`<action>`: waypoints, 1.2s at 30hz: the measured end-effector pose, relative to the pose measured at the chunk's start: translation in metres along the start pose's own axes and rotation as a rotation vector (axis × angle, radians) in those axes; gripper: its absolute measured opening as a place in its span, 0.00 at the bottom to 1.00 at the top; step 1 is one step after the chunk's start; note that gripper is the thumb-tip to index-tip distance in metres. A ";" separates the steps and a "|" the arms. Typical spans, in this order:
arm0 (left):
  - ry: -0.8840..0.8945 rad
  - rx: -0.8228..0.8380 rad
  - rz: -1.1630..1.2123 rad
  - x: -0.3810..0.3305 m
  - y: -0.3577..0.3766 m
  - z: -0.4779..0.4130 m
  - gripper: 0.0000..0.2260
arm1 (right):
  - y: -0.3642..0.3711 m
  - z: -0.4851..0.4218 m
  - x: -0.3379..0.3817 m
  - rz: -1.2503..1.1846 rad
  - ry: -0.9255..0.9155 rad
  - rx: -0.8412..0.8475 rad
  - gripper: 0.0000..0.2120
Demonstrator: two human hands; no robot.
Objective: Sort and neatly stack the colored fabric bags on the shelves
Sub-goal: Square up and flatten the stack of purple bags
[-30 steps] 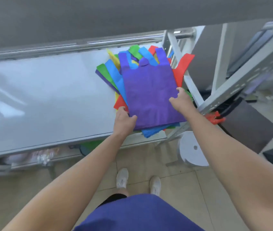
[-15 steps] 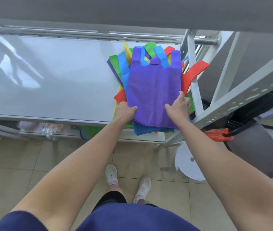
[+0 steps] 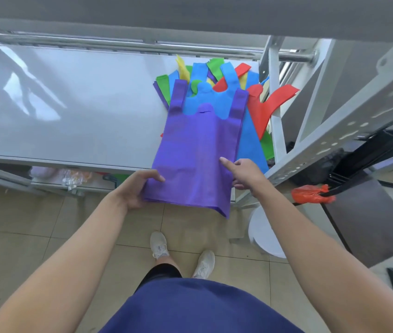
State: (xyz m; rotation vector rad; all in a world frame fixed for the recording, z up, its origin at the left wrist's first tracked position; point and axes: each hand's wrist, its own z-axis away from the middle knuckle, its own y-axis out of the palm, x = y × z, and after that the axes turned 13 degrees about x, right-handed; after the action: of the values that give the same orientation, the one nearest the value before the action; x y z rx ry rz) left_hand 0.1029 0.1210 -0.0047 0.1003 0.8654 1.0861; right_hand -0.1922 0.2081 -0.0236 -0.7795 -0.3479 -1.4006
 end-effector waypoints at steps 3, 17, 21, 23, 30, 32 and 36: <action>0.027 0.048 0.068 0.002 -0.004 0.001 0.16 | 0.003 0.010 -0.003 0.319 0.094 0.039 0.36; 0.140 -0.065 -0.081 0.021 0.008 -0.005 0.16 | 0.003 0.031 -0.027 -0.199 -0.087 0.056 0.13; 0.197 -0.106 -0.029 0.006 0.015 -0.014 0.14 | 0.002 0.031 -0.022 -0.235 -0.099 0.044 0.06; 0.176 -0.126 -0.122 -0.001 0.016 -0.018 0.13 | 0.001 0.026 -0.018 -0.283 -0.092 0.057 0.06; 0.182 -0.025 -0.123 -0.003 0.017 0.002 0.14 | 0.010 0.007 -0.005 -0.247 -0.174 -0.007 0.07; 0.225 -0.095 -0.091 0.001 0.007 0.011 0.16 | 0.017 0.010 0.004 -0.299 -0.193 0.046 0.08; 0.297 -0.110 0.016 0.007 -0.024 0.035 0.20 | 0.036 0.020 0.029 -0.347 -0.187 0.168 0.12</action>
State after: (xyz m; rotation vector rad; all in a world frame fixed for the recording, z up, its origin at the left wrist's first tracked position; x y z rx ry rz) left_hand 0.1447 0.1263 0.0034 -0.1503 1.0687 1.1790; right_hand -0.1487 0.1990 -0.0008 -0.7362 -0.7655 -1.5994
